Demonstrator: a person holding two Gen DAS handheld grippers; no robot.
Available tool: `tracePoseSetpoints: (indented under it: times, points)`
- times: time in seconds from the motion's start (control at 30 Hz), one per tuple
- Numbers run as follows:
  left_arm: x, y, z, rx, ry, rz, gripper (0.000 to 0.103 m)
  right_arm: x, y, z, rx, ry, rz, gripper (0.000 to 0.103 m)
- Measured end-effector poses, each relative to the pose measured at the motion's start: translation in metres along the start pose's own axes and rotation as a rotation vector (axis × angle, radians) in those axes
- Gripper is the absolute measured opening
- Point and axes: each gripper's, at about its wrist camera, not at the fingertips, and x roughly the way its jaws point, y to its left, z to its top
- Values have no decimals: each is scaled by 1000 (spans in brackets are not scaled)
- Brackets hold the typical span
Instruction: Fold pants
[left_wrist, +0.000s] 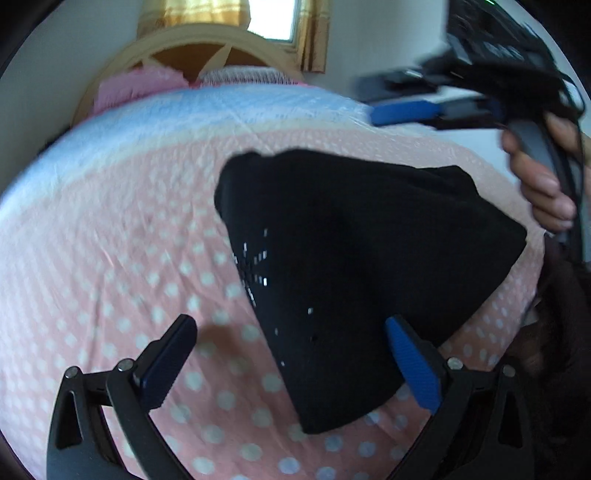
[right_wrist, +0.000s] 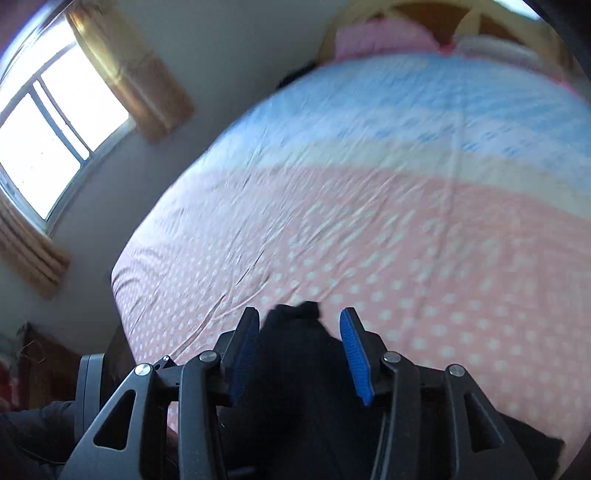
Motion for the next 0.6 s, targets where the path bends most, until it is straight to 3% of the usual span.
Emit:
tracePoseSetpoints:
  times: [0.03, 0.1, 0.2, 0.37, 0.5, 0.6]
  points:
    - [0, 1, 0, -9, -16, -3, 103, 16, 5, 5, -14, 47, -6, 47]
    - [2, -4, 0, 14, -12, 11, 103, 41, 13, 5, -79, 120, -112, 41]
    - [4, -3, -1, 11, -16, 4, 103, 74, -5, -4, -46, 198, -190, 41]
    - [1, -3, -7, 12, -25, -7, 103, 53, -19, -8, 21, 77, -118, 42]
    - [-4, -4, -7, 12, -26, -5, 103, -11, -21, -24, 48, -77, -53, 46]
    - [-14, -2, -5, -17, -35, -15, 103, -72, -38, -59, 102, -169, -71, 52]
